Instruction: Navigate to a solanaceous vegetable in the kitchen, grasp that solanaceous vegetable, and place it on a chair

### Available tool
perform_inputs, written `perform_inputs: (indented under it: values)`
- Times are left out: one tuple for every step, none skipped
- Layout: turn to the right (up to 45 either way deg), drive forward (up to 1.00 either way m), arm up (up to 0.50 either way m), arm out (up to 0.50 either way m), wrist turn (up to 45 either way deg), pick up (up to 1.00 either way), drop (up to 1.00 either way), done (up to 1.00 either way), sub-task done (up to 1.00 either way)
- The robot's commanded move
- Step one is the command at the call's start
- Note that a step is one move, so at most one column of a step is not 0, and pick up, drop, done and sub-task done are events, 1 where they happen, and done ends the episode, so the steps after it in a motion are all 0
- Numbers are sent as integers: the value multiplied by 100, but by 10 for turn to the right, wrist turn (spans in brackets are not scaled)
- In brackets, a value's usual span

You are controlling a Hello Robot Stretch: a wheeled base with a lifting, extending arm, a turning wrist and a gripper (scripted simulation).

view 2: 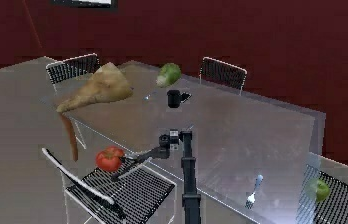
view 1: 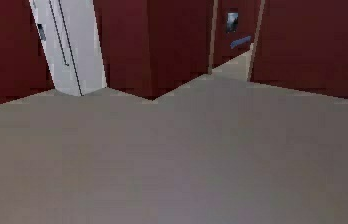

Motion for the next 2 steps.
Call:
perform_inputs:
  values:
    - [0,0,-32,0,0,0,0,0,0]
    - [0,0,0,0,0,0,100,0,0]
